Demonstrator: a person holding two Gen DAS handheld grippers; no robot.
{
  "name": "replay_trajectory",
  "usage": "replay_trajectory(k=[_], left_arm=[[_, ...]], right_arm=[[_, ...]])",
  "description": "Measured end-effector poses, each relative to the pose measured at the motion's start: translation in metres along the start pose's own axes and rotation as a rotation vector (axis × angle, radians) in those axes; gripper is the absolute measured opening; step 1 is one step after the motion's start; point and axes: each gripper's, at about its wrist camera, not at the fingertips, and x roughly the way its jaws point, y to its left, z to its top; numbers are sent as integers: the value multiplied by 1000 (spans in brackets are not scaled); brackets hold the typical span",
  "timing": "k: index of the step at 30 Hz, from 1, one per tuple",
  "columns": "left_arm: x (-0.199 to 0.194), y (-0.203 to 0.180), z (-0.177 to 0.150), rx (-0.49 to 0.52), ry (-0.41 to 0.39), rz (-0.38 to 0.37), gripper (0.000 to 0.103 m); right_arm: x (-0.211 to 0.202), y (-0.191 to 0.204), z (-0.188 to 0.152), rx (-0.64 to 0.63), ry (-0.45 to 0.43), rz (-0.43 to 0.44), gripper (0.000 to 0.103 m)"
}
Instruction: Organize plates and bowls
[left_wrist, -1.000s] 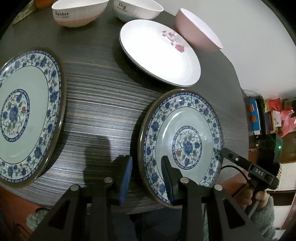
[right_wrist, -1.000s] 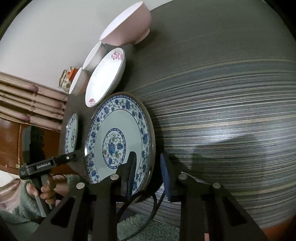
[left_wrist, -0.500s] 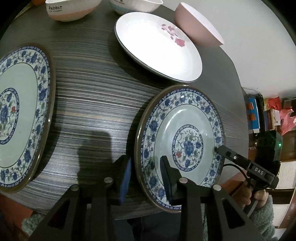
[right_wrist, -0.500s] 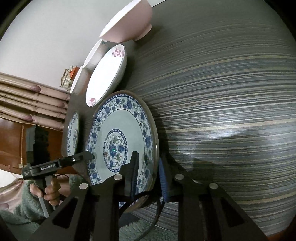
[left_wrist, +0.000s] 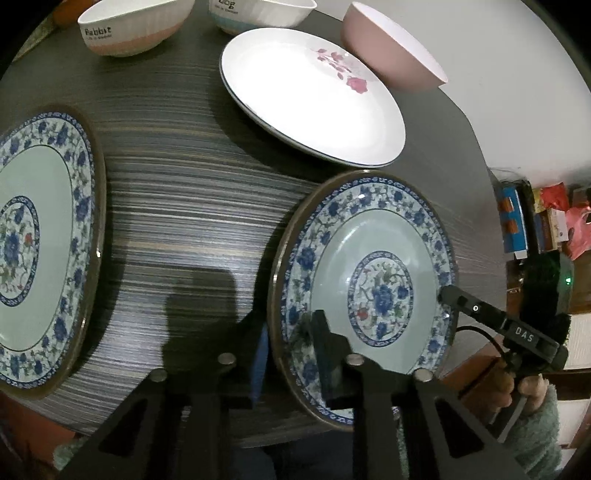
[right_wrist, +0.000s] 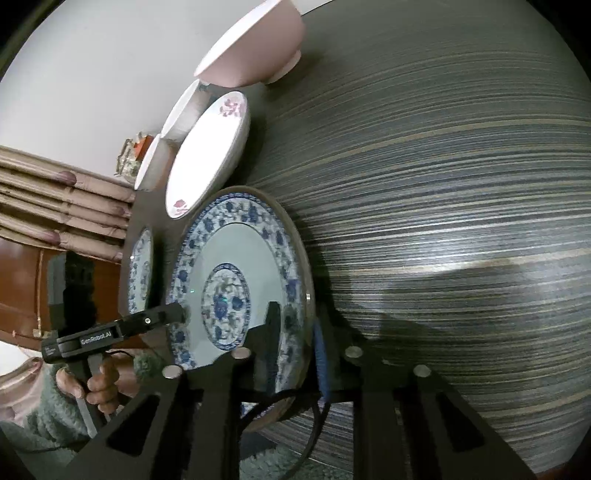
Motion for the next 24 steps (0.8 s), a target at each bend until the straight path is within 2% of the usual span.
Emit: replay_trajectory(k=[12, 24], left_arm=[[-6, 1, -1, 14, 0, 0, 20], [-40, 15, 4, 12, -59, -12, 20]], right_arm=[[-2, 5, -5, 4, -10, -29, 13], [-9, 38, -5, -48, -26, -33, 13]])
